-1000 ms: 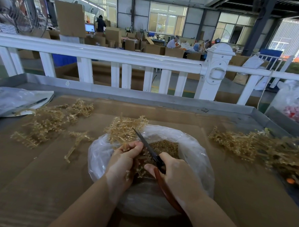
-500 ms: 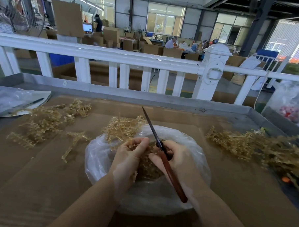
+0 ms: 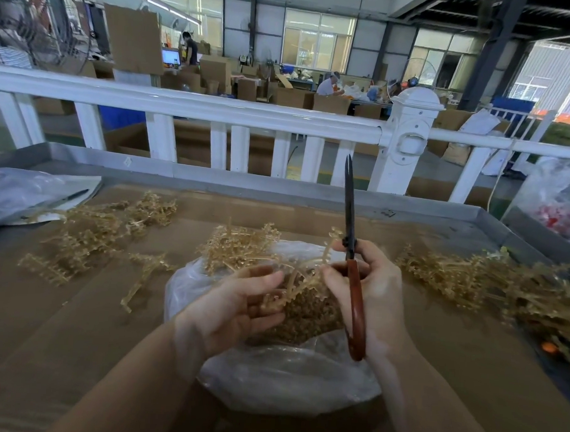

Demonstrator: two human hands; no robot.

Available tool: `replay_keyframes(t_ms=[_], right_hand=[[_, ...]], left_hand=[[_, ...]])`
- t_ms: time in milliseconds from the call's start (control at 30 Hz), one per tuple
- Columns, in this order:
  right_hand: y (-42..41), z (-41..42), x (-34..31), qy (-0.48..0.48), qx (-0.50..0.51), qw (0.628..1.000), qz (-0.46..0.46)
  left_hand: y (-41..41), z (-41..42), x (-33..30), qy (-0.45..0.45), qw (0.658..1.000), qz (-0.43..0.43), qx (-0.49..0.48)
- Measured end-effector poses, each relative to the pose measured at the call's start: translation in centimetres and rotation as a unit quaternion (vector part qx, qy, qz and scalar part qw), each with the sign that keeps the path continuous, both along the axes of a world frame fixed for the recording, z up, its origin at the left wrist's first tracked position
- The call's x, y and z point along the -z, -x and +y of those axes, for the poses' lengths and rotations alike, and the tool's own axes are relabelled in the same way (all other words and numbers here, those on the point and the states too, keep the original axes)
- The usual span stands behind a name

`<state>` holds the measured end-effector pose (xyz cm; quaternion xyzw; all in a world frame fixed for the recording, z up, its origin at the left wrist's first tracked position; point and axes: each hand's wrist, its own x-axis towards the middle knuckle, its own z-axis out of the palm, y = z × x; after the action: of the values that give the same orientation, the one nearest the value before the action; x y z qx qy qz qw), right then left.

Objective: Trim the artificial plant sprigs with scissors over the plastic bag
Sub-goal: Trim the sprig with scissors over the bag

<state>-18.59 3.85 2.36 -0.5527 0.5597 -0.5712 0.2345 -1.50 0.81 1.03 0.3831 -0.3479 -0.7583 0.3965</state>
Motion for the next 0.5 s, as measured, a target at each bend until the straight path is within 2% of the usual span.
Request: replay_keyframes(t_ms=[100, 200, 367, 500], right_hand=[[-0.4, 0.1, -0.1, 0.011, -0.014, 1.000, -0.022], [-0.8, 0.4, -0.3, -0.005, -0.026, 0.999, -0.021], [-1.5, 1.2, -0.5, -0.003, -0.022, 1.000, 0.017], [-1.7, 1.4, -0.5, 0.014, -0.025, 0.999, 0.015]], left_hand=[[0.6, -0.2, 0.1, -0.076, 0.990, 0.095, -0.065], [1.3, -0.2, 0.9, -0.100, 0.972, 0.172, -0.122], [2.3, 0.3, 1.1, -0.151, 0.946, 0.237, -0.161], [2.8, 1.0, 0.4, -0.191, 0.946, 0.229, -0.128]])
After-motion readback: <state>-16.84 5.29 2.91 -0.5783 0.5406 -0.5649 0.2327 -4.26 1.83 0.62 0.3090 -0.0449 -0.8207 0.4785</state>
